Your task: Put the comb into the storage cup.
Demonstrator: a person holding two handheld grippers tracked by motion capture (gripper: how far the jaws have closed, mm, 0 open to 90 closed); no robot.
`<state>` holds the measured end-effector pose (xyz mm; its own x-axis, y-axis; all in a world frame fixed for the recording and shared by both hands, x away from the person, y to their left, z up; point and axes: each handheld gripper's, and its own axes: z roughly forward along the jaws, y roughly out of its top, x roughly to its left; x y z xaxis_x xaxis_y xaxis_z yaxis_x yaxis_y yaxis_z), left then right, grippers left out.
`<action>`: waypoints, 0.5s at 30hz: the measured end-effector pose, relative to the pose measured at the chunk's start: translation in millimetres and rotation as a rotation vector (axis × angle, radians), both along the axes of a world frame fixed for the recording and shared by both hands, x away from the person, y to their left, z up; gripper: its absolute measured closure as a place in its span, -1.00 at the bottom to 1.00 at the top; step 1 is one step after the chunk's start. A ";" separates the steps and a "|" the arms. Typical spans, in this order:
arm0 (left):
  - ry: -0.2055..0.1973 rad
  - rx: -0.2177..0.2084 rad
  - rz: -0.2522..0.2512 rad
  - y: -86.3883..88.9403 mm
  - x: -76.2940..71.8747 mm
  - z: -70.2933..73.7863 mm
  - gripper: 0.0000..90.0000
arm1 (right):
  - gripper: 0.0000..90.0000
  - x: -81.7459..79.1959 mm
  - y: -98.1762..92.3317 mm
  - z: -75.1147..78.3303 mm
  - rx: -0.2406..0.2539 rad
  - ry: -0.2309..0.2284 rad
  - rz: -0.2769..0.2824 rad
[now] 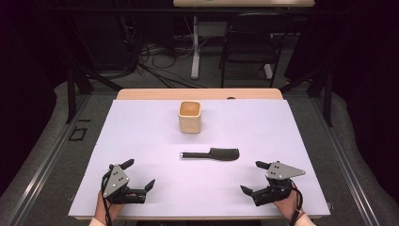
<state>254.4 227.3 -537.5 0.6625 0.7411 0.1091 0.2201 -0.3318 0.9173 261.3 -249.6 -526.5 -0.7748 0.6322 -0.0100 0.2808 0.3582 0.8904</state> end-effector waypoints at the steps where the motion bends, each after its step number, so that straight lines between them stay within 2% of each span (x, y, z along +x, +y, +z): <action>1: 0.000 0.000 0.002 -0.1 -0.2 0.1 -0.99 | -1.00 0.3 0.7 0.3 0.002 0.006 -0.001; 5: 0.008 0.000 0.012 0.0 -0.3 1.2 -0.99 | -1.00 2.9 3.9 1.8 0.004 0.015 0.001; 15: 0.030 0.003 0.014 -1.1 1.9 0.8 -0.99 | -1.00 18.0 16.1 2.3 -0.012 0.081 0.014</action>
